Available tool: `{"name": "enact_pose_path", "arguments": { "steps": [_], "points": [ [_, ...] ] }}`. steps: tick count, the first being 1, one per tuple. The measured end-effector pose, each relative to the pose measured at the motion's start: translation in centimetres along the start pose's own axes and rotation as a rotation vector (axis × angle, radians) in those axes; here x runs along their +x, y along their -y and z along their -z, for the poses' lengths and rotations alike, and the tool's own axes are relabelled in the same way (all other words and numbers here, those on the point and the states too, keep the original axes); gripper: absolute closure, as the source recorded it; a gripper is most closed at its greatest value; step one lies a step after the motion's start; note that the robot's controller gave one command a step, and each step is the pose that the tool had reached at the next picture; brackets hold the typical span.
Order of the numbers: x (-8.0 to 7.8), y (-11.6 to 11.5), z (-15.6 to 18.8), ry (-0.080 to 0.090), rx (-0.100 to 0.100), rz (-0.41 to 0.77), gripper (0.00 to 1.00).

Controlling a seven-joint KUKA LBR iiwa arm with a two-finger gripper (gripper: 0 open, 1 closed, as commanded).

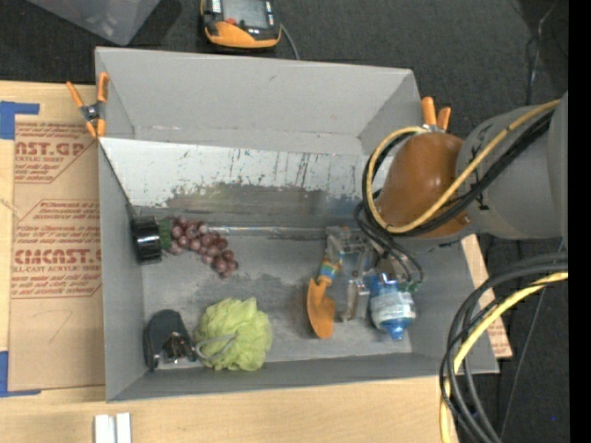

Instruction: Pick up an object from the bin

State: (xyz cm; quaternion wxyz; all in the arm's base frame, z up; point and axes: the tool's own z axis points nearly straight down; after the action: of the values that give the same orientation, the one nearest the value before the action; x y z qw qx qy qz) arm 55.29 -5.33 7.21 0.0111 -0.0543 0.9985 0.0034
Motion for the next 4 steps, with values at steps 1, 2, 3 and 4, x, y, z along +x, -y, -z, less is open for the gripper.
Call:
{"name": "enact_pose_path", "arguments": {
  "steps": [1, 2, 3, 4],
  "points": [
    [-0.2, 0.0, 0.3, 0.004, 0.001, 0.387, 1.00],
    [-0.1, 0.0, 0.3, 0.000, 0.000, 0.444, 1.00],
    [0.2, 1.7, 0.3, 0.007, -0.001, 0.444, 1.00],
    [0.6, 2.6, 0.1, 0.012, -0.002, 0.438, 1.00]
  ]
}}
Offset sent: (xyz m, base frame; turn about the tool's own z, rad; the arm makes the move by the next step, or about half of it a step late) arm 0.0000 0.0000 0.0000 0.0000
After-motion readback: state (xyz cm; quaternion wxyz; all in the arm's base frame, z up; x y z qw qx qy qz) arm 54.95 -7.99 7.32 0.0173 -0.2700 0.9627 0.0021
